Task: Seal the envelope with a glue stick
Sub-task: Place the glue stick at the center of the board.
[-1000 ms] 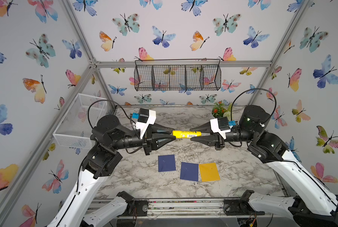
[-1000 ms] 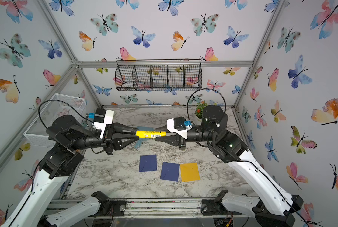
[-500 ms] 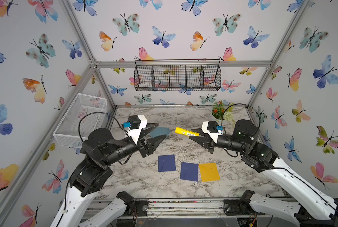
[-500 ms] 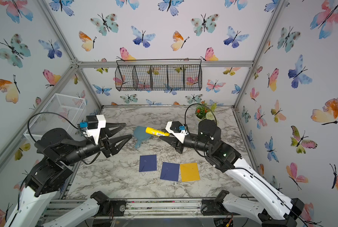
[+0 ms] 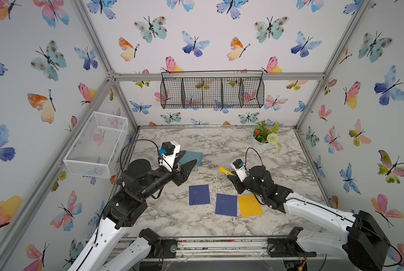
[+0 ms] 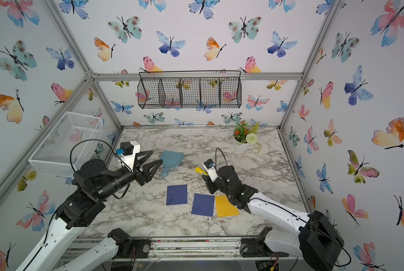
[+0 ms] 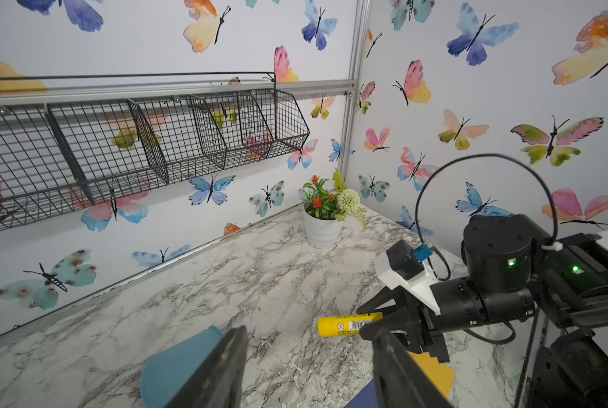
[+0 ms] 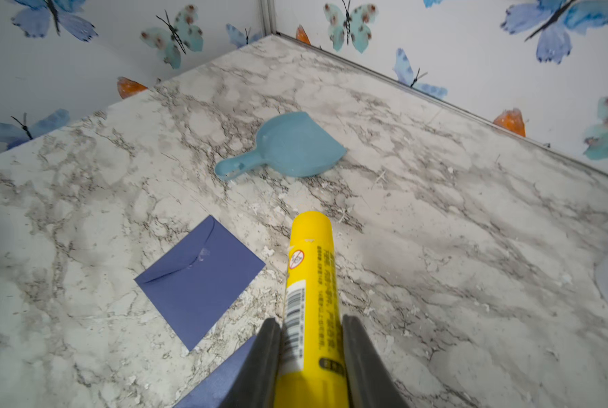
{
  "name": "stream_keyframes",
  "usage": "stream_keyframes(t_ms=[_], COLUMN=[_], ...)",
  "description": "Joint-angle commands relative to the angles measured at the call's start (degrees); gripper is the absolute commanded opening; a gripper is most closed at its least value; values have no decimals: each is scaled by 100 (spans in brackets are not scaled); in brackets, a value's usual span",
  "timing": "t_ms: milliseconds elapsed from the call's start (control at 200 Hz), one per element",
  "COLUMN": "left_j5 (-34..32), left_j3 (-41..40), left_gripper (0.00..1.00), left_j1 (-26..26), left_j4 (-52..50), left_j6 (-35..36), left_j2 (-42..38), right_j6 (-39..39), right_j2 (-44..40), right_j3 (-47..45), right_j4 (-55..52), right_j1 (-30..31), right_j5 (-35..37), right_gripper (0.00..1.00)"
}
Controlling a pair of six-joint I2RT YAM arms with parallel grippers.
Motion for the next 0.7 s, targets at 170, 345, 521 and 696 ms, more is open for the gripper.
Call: stream_keyframes(t_ms=[170, 345, 521, 696], left_j5=[-378, -448, -456, -711], left_j3=[-381, -439, -508, -524], left_gripper=[61, 61, 61, 61], left_j1=[-5, 12, 20, 75], left_j4=[578, 570, 642, 600], left_j6=[-389, -461, -485, -476], left_j2=[99, 229, 228, 224], right_j6=[389, 352, 352, 451], right_j2=[1207, 1861, 1991, 1959], right_j3=[-432, -336, -493, -598], right_j4=[1508, 1402, 1279, 1138], right_j1=[19, 13, 16, 17], right_j5=[397, 495, 525, 417], right_gripper=[7, 9, 22, 36])
